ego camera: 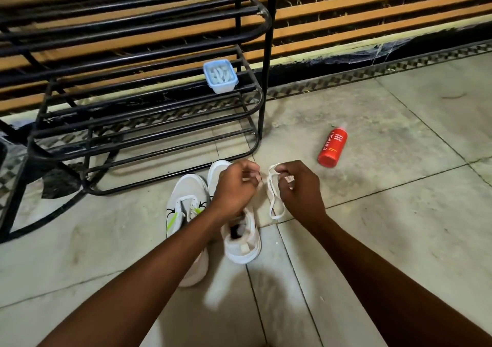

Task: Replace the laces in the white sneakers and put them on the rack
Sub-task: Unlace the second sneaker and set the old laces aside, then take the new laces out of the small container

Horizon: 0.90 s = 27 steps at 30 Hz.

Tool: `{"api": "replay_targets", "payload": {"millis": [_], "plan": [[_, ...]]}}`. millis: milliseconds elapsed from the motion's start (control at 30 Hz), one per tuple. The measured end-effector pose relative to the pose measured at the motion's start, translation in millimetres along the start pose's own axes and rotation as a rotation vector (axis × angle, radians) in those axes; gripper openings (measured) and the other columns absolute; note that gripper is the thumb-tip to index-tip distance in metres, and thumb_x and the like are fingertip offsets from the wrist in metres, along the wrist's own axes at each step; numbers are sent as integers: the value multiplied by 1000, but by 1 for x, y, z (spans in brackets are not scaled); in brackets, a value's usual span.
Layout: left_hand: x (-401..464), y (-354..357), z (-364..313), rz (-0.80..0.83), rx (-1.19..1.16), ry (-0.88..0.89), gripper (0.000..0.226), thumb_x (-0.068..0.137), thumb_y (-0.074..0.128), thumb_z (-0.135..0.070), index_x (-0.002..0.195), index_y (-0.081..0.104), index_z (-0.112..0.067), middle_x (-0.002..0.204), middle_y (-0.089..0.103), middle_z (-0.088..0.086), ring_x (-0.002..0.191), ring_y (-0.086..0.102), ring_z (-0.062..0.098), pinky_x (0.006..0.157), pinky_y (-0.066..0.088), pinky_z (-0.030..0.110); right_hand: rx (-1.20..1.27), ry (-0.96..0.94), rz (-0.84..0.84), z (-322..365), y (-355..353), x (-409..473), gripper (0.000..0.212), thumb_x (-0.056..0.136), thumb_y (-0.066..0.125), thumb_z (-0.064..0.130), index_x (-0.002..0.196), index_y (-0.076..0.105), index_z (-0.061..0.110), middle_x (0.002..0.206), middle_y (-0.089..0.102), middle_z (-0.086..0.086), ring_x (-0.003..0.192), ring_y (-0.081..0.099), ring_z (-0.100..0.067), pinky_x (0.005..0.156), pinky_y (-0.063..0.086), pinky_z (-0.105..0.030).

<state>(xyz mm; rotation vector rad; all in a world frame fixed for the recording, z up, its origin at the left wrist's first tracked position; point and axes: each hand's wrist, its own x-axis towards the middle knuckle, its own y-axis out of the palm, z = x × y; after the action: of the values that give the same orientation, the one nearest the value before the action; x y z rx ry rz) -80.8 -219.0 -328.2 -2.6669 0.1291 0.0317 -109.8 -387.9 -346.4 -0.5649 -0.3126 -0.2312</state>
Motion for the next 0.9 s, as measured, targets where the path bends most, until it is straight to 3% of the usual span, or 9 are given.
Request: {"api": "replay_targets", "payload": {"millis": [67,267,400,500,600,733,800,900], "plan": [[10,-16,0,-41,-17,28,16,94,67,-4,103,73,-16,101,75,-5,95,71,10,91,58,35,54,10,5,14,11,17,26,84,51,11,100,71,11,98,68,3,87,66,-9,73,56,-31],[37,-61,1,-210,-52,144,24,94,62,1,100,70,-21,100,74,-6,93,69,6,86,58,31,158,-34,-46,40,35,68,29,83,60,-7,98,71,15,95,72,2,88,68,-13,73,59,-43],[60,-95,-15,-299,-6,230,20,95,61,0,107,66,-15,101,71,-3,83,66,3,75,54,19,124,-97,-50,58,44,107,25,85,59,-2,101,72,13,96,72,-2,87,68,-13,80,58,-40],[74,-111,-29,-341,174,322,15,95,62,-8,107,66,-15,98,67,-3,77,57,2,70,49,24,114,-151,-37,69,46,136,23,89,59,6,107,72,12,101,68,-3,91,66,-11,79,60,-39],[87,-116,-44,-326,277,344,17,94,62,-12,111,65,-16,105,63,0,96,59,10,83,52,30,12,-154,-35,78,48,163,26,90,61,14,114,71,11,103,63,-5,91,64,-13,84,59,-37],[112,-115,-56,-226,392,197,50,98,63,-19,146,51,-26,143,55,6,132,49,24,108,46,43,-87,-81,45,83,58,191,31,92,61,20,122,67,15,118,68,-6,108,65,-17,97,55,-39],[123,-116,-61,-147,430,159,58,100,60,-19,154,41,-30,152,51,5,132,47,26,107,45,41,-110,-50,109,85,63,199,34,95,59,20,128,65,16,126,69,-8,113,66,-18,101,53,-31],[135,-120,-66,-91,249,64,54,101,57,-12,151,45,-26,145,58,5,106,63,19,89,57,41,-100,29,151,91,68,206,33,101,57,16,133,63,15,128,66,-5,103,67,-13,77,50,-7]]}}
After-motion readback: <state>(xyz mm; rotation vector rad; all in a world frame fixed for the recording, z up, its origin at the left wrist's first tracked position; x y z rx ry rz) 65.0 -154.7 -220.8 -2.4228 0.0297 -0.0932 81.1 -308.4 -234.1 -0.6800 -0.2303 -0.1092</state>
